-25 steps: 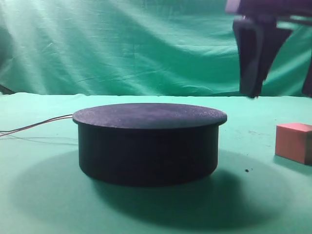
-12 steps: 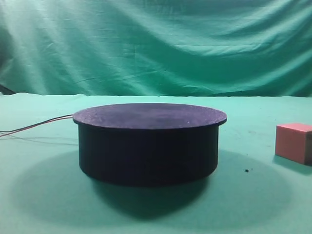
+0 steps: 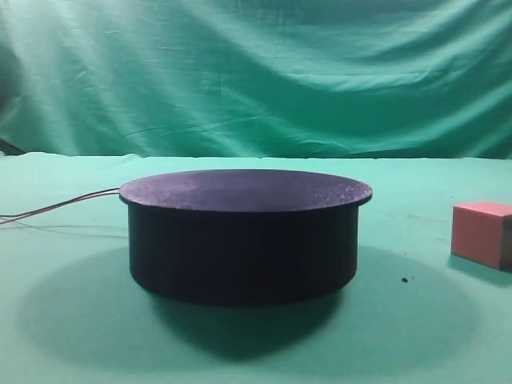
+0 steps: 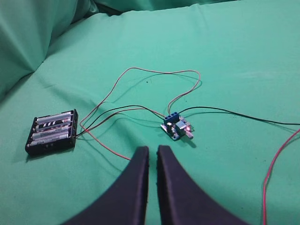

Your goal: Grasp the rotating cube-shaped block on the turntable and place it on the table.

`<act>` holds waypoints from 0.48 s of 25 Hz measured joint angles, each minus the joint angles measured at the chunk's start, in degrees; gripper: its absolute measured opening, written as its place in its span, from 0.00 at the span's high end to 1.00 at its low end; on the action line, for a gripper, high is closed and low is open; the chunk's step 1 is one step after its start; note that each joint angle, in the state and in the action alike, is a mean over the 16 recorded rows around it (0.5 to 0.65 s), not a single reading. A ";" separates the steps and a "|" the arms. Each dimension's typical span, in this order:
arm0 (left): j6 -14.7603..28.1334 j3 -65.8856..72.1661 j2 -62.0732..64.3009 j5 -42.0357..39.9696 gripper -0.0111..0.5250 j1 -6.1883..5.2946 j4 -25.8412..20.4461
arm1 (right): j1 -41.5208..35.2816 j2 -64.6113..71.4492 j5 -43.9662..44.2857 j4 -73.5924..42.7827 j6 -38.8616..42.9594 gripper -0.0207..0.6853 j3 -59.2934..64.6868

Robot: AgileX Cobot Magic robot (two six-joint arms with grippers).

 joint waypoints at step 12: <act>0.00 0.00 0.00 0.00 0.98 0.00 0.00 | -15.55 -16.32 -21.76 0.74 -5.74 0.97 21.32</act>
